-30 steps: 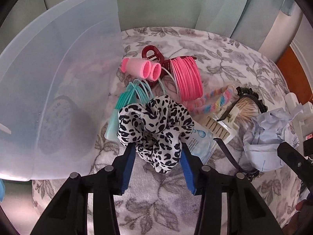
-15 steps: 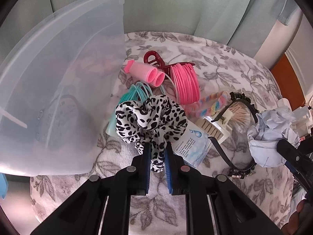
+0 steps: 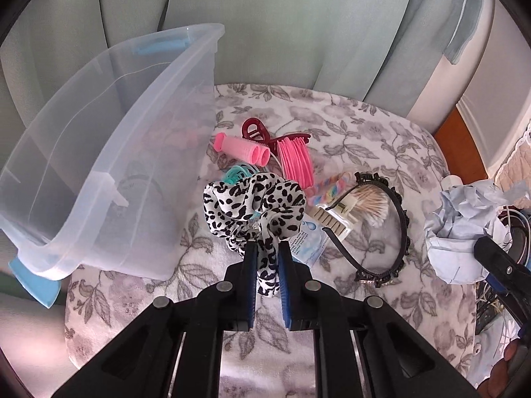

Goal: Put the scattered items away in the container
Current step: 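Lift and carry the scrunchie and crumpled paper in both grippers over the box, then open the left gripper to drop the scrunchie while the right drops the paper into the box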

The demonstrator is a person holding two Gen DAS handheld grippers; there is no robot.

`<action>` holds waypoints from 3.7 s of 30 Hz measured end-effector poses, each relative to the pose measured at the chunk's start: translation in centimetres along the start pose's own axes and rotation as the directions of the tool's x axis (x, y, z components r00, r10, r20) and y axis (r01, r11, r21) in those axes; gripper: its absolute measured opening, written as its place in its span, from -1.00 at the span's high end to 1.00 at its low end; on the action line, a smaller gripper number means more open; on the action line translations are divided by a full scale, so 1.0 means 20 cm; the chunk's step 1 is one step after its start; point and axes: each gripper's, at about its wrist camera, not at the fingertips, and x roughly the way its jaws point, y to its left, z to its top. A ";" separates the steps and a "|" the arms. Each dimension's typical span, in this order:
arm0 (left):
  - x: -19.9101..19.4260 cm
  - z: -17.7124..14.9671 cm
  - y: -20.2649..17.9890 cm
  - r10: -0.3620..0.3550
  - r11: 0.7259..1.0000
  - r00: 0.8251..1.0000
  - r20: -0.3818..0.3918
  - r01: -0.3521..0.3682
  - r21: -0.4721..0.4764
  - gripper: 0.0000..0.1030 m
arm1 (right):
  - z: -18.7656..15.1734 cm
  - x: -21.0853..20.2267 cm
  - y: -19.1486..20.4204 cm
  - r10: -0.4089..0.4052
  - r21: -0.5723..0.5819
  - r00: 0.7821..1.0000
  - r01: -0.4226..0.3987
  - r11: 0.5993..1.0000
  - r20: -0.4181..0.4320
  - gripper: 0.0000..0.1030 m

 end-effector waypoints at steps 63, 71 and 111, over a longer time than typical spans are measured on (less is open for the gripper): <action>-0.62 0.03 0.80 -0.031 0.954 0.943 0.332 0.127 -0.270 0.76 | -0.13 -0.11 1.02 0.124 -0.394 0.992 -0.109 0.913 0.013 -0.08; -0.57 0.02 0.92 -0.039 0.941 0.938 0.344 0.150 -0.304 0.76 | -0.18 0.05 1.18 0.136 -0.445 0.988 -0.155 0.882 -0.074 -0.08; -0.40 0.05 0.99 -0.016 0.926 0.969 0.246 0.107 -0.362 -0.30 | -0.11 0.37 1.35 0.131 -0.479 0.979 -0.192 0.856 -0.158 -0.57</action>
